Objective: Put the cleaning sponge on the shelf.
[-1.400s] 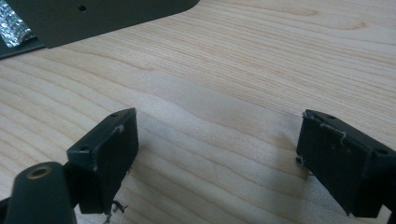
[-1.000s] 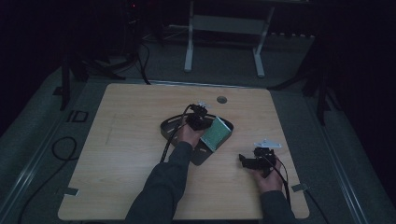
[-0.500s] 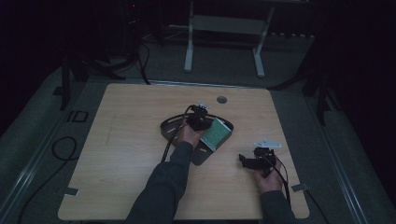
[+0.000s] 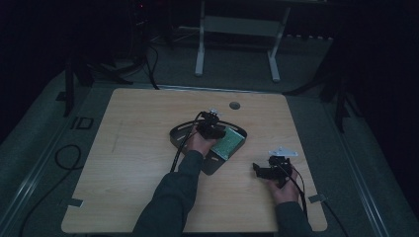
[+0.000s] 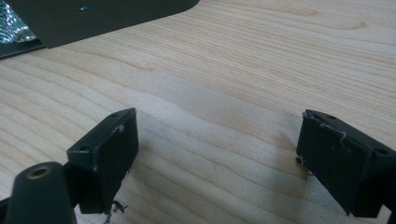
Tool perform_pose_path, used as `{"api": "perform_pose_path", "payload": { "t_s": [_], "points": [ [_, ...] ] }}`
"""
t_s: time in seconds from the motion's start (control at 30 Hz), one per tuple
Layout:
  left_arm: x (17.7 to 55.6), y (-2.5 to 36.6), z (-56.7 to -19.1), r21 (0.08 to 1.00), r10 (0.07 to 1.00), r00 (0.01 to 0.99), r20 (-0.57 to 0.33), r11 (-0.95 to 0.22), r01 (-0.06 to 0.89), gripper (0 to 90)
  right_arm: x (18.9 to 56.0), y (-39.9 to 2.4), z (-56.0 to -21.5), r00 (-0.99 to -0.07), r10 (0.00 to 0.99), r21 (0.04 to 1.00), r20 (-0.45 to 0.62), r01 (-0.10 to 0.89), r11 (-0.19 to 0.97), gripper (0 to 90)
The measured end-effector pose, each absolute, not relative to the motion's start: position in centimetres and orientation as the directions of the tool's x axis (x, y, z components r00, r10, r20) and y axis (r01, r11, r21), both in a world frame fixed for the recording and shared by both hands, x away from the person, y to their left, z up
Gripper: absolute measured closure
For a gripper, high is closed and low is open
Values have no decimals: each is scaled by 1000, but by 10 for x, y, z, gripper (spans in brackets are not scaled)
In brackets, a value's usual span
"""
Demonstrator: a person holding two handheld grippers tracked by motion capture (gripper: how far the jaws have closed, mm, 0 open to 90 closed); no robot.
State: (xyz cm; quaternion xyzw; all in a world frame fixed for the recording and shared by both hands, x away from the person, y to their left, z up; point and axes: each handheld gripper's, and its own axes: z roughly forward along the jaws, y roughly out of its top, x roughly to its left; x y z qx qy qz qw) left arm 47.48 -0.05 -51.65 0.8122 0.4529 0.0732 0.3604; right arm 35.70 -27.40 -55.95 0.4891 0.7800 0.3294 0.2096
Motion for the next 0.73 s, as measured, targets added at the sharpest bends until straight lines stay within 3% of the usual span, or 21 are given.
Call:
{"api": "perform_pose_path", "payload": {
  "t_s": [0.73],
  "points": [
    [438, 81, -475, 694, 809, 541, -228, -255, 674, 553, 357, -274, -559, -434, 901, 719, -4, 625, 304, 122]
  ]
}}
